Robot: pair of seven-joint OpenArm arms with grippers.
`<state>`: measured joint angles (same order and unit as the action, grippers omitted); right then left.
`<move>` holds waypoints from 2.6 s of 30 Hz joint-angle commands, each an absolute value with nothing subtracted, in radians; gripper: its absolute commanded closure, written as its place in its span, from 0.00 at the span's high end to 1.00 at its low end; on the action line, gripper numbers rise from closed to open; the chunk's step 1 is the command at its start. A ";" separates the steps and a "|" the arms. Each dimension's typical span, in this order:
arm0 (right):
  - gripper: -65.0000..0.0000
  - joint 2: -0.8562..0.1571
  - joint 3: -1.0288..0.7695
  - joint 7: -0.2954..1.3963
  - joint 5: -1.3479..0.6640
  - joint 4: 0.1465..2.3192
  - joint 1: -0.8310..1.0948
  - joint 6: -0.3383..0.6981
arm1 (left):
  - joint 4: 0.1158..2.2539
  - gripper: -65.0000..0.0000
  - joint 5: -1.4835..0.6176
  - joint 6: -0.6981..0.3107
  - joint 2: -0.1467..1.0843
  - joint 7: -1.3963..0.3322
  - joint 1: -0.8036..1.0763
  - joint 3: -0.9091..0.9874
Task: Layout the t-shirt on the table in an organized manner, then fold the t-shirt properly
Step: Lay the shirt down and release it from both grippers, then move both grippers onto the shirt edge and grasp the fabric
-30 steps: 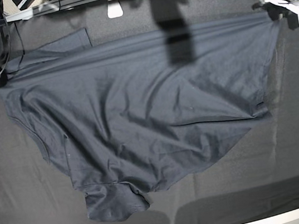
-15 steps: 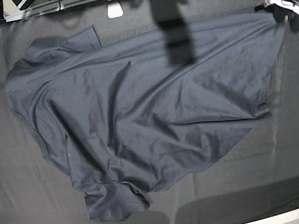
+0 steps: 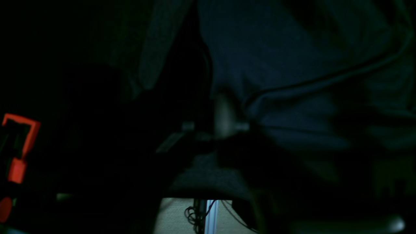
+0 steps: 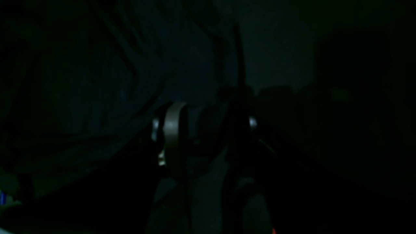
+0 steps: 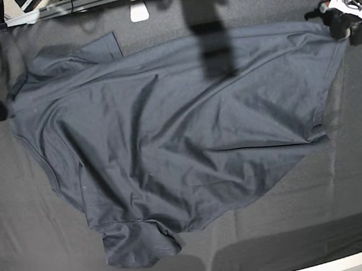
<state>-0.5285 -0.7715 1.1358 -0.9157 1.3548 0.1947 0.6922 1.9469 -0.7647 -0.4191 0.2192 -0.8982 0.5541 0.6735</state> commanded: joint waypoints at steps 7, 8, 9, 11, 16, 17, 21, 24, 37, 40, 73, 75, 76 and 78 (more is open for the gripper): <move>0.35 -0.507 -0.748 1.121 -0.942 1.528 0.185 0.698 | 1.965 0.45 -0.813 -0.491 0.231 -0.881 0.545 0.680; 0.35 -0.509 -0.730 1.116 -0.942 1.539 0.183 0.698 | 1.966 0.45 -0.812 -0.491 0.231 -0.881 0.540 0.680; 0.35 -0.511 -0.711 1.107 -0.942 1.543 0.181 0.698 | 1.965 0.45 -0.813 -0.491 0.231 -0.881 0.533 0.680; 0.35 -0.512 -0.670 1.079 -0.927 1.544 0.167 0.698 | 1.966 0.45 -0.813 -0.491 0.231 -0.872 0.517 0.680; 0.35 -0.512 -0.562 1.009 -0.816 1.544 0.097 0.698 | 1.965 0.45 -0.812 -0.491 0.231 -0.848 0.439 0.680; 0.35 -0.512 -0.540 1.009 -0.805 1.544 0.073 0.698 | 1.965 0.45 -0.812 -0.491 0.231 -0.848 0.416 0.680; 0.35 -0.512 -0.434 1.009 -0.768 1.544 -0.030 0.646 | 1.957 0.45 -0.793 -0.490 0.231 -0.848 0.309 0.674; 0.35 -0.506 -0.327 1.010 -0.711 1.543 -0.101 0.616 | 1.923 0.45 -0.716 -0.481 0.233 -0.849 0.212 0.629; 0.35 -0.317 -0.163 1.015 -0.458 1.542 -0.163 0.583 | 1.340 0.45 -0.397 -0.463 0.239 -0.697 -0.260 0.231; 0.35 -0.294 -0.163 1.036 -0.455 1.542 -0.163 0.583 | 1.164 0.45 -0.340 -0.456 0.239 -0.662 -0.380 0.183; 0.35 -0.280 -0.163 1.029 -0.455 1.542 -0.164 0.583 | 1.048 0.00 -0.814 -0.698 0.235 -1.002 -0.457 0.135; 0.35 -0.280 -0.163 1.029 -0.455 1.542 -0.164 0.583 | 1.126 0.00 -0.898 -0.698 0.223 -1.086 -0.402 0.134; 0.35 -0.280 -0.163 1.029 -0.455 1.542 -0.164 0.583 | 1.159 0.00 -0.935 -0.698 0.214 -1.132 -0.371 0.134; 0.35 -0.280 -0.163 1.029 -0.455 1.542 -0.164 0.583 | 1.209 0.00 -0.993 -0.698 0.184 -1.209 -0.309 0.134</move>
